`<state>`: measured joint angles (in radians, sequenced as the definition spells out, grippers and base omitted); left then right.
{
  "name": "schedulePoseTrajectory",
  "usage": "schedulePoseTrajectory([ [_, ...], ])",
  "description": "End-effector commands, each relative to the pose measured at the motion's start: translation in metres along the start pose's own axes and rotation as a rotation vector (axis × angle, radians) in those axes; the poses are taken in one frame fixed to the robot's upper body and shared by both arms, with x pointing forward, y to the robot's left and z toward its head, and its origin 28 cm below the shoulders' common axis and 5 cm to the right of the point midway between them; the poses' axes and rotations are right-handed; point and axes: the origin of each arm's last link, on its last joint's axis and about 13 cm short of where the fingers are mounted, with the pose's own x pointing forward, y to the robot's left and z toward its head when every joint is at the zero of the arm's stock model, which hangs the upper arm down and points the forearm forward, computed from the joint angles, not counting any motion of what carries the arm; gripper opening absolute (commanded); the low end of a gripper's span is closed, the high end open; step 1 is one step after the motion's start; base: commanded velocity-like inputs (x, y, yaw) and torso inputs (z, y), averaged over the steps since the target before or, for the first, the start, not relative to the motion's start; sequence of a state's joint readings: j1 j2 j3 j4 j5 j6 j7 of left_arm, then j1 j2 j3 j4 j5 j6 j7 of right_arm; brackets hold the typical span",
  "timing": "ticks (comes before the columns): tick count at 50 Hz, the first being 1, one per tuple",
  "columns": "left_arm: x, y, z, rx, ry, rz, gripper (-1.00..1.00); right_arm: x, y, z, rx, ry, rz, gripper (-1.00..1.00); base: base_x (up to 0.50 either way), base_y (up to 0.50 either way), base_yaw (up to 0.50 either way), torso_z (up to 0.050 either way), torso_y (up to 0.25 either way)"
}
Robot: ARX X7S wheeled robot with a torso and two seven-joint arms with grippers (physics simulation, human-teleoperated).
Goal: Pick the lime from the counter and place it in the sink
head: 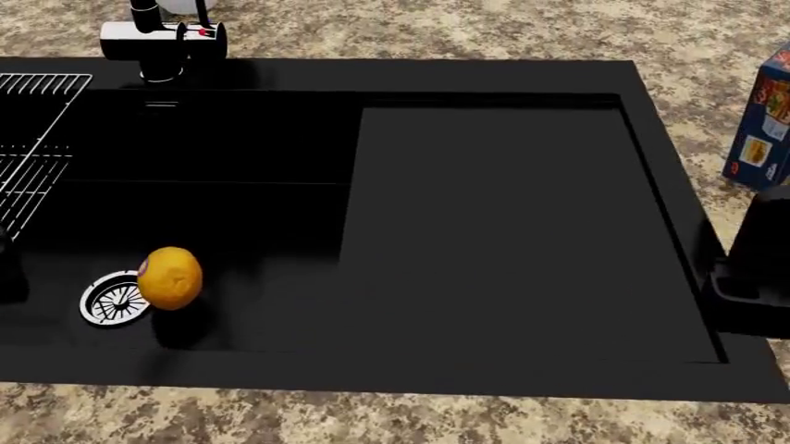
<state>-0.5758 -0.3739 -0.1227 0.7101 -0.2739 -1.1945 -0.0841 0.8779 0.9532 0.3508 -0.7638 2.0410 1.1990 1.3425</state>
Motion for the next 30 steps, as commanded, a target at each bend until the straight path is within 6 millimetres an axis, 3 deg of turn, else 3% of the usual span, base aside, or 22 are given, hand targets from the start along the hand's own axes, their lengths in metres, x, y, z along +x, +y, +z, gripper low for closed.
schedulePoseTrajectory([
  [1, 0.001, 0.0, -0.005, 0.01, 0.006, 0.001, 1.0, -0.011, -0.021, 0.01, -0.036, 0.113, -0.147, 1.0, 0.0, 0.0, 0.0, 0.0, 0.0],
  [22, 0.0, 0.002, -0.01, 0.016, 0.021, 0.008, 1.0, -0.03, -0.041, 0.001, 0.041, 0.314, -0.209, 1.0, 0.0, 0.0, 0.0, 0.0, 0.0],
  [30, 0.001, 0.003, -0.01, 0.022, 0.021, 0.012, 1.0, -0.033, -0.043, -0.013, 0.055, 0.375, -0.216, 1.0, 0.0, 0.0, 0.0, 0.0, 0.0],
])
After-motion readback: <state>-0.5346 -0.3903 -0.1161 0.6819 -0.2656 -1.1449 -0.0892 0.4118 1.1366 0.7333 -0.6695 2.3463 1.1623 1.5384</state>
